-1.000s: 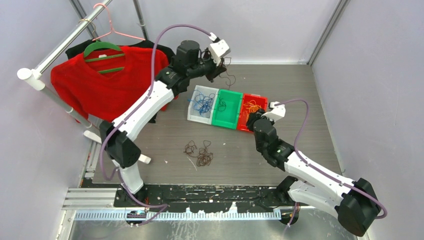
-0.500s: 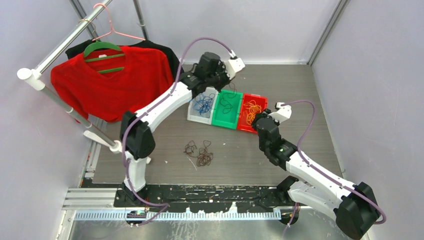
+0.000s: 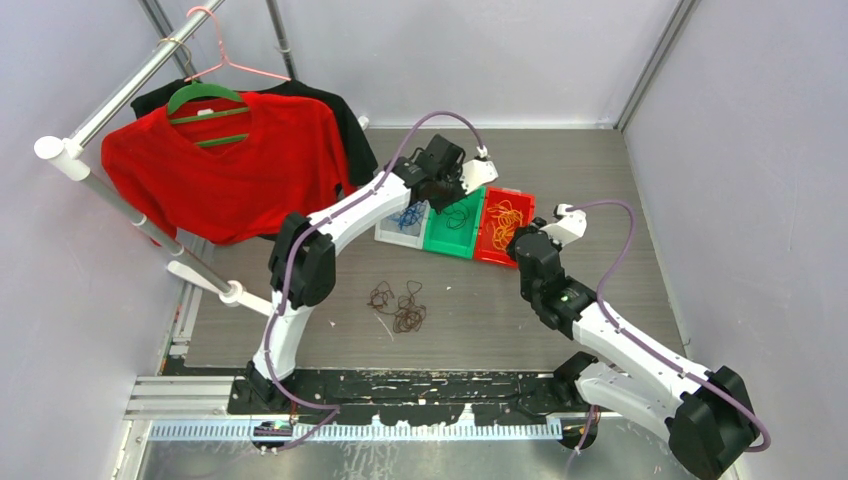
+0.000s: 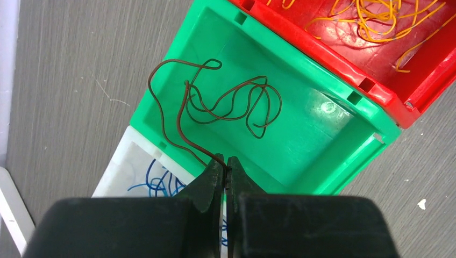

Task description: Untangle the cables

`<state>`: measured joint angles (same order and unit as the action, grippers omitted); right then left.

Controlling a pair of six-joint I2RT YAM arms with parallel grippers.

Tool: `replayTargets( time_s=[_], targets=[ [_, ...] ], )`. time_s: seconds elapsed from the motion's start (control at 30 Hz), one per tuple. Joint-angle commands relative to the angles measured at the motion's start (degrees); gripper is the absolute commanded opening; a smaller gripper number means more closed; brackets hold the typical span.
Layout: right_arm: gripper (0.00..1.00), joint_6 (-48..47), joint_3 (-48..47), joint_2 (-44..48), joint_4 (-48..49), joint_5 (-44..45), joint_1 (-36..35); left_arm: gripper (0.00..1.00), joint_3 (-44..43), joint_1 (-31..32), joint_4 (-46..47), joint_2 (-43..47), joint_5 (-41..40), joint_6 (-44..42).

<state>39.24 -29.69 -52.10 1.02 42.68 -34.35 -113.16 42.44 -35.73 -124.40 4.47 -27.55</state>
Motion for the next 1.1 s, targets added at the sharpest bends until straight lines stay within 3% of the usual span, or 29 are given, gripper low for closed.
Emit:
replayTargets(
  time_s=[0.0, 0.27, 0.43, 0.67, 0.83, 0.9, 0.93, 1.07],
  targets=[
    [0.26, 1.93, -2.79, 0.04, 0.92, -0.19, 0.38, 0.0, -0.78, 0.81, -0.56, -0.78, 0.27, -0.68],
    [0.26, 1.9, -3.66, -0.95, 0.3, -0.03, 0.42, 0.0, -0.56, 1.05, -3.56, -3.51, 7.76, 6.86],
    [0.26, 2.39, -3.85, -1.53, 0.52, -1.02, 0.44, 0.01, -3.39, 1.38, -1.21, -3.81, 8.32, 10.19],
    [0.26, 1.43, -3.98, -1.67, 0.74, -3.13, 0.42, 0.48, -13.32, 0.81, -6.08, -7.49, -1.87, 7.46],
    [0.3, -0.75, -4.46, -2.12, 0.87, -5.23, 0.42, 0.73, -17.8, -0.52, -17.24, -4.8, 2.66, 7.49],
    [0.33, -2.2, -4.67, -2.27, 1.44, -8.1, 0.43, 0.93, -18.81, -1.39, -22.23, -1.96, 7.63, 7.32],
    [0.35, -3.03, -4.68, -2.49, 1.97, -9.56, 0.44, 0.99, -19.55, -1.8, -24.97, -0.52, 9.22, 6.84],
    [0.44, -4.92, -5.33, -5.63, 4.36, -18.25, 0.35, 1.0, -18.19, -3.53, -35.43, 6.39, 13.37, 2.86]
  ],
)
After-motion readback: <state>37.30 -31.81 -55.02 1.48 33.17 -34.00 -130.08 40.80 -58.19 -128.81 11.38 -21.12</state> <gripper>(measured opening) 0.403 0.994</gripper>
